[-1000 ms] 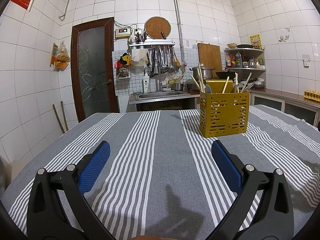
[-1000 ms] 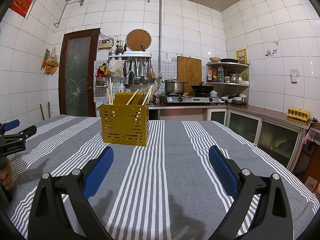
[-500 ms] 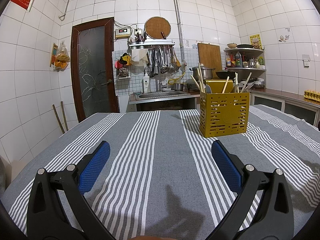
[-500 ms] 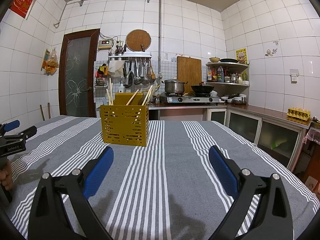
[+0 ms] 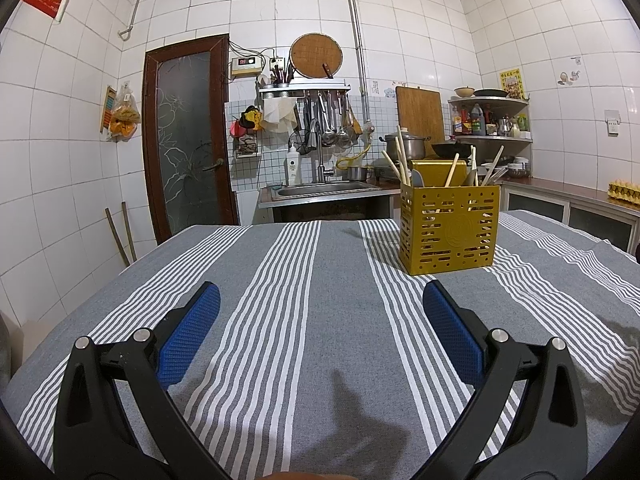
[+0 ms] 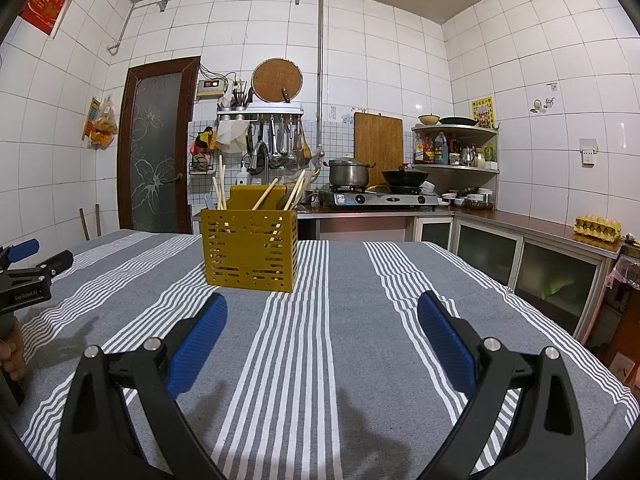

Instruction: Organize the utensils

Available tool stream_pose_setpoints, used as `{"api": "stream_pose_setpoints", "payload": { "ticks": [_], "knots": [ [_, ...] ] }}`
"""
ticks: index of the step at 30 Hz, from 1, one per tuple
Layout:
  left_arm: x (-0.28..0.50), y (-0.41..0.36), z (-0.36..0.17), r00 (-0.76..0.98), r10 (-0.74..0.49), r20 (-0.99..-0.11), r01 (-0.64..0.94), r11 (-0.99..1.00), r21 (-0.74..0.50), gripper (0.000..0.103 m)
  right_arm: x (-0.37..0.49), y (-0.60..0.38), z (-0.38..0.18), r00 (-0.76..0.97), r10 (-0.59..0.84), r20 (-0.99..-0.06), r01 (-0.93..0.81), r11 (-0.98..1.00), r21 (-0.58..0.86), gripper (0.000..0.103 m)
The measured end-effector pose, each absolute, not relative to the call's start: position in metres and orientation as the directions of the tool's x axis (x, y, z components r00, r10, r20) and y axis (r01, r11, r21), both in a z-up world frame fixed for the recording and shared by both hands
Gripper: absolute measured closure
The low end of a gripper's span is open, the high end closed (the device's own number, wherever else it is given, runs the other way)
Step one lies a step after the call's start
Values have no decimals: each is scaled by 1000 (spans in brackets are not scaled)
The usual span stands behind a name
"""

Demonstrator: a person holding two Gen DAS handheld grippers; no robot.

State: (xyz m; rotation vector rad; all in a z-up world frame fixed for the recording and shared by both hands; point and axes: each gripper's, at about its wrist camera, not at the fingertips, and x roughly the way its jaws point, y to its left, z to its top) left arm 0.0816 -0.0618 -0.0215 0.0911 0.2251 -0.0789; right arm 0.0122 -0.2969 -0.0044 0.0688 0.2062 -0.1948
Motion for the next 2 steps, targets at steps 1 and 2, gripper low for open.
{"api": "stream_pose_setpoints", "payload": {
  "ticks": [1, 2],
  "knots": [
    [82, -62, -21, 972, -68, -227, 88, 993, 82, 5, 12, -297, -5, 960, -185, -210, 199, 979, 48, 9],
    [82, -62, -21, 972, -68, -227, 88, 993, 82, 5, 12, -297, -5, 960, -185, -210, 199, 979, 47, 9]
  ]
}}
